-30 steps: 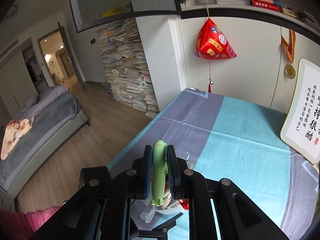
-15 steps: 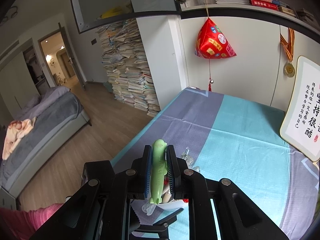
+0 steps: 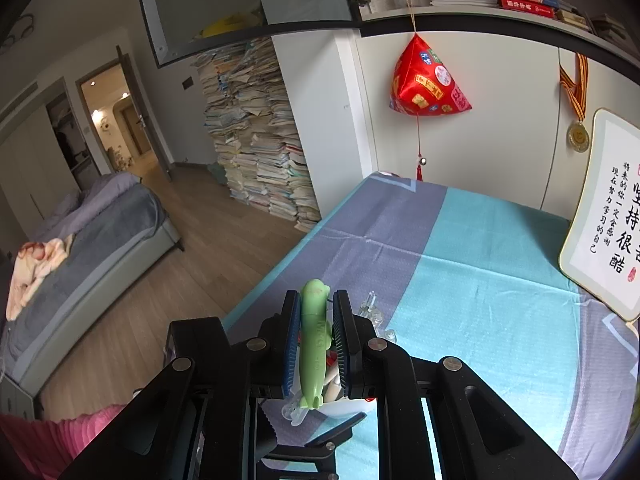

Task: Organize stationery
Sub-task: 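Lift the green highlighter and lower it into the frosted cup, then open the right gripper and withdraw it from the cup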

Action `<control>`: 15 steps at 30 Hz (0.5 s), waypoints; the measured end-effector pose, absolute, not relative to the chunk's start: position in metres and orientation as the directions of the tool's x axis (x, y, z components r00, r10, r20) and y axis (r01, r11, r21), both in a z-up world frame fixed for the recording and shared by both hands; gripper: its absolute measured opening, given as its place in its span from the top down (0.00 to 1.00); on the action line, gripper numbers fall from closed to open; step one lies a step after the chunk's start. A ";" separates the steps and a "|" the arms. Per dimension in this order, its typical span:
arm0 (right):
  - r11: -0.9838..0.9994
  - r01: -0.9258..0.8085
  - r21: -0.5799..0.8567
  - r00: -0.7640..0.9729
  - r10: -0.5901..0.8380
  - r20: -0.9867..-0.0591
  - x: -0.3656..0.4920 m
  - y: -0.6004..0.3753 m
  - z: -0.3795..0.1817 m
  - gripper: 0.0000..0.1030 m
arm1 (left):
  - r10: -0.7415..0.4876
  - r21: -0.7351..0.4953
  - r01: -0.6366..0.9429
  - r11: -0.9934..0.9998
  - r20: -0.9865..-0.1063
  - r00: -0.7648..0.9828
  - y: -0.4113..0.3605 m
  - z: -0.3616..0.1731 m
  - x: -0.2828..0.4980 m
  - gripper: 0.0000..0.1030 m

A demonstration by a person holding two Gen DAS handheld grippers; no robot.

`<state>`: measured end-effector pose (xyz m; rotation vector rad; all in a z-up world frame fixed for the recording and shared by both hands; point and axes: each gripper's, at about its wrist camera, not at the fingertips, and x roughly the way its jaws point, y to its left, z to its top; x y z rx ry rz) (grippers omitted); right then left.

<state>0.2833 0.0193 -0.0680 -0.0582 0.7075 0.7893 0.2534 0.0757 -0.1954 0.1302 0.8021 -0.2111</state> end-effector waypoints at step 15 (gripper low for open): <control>0.727 -0.656 0.203 0.486 0.612 -0.624 0.285 0.018 -0.073 0.78 | -0.139 0.033 0.235 0.971 -0.724 0.675 0.076 -0.197 0.254 0.31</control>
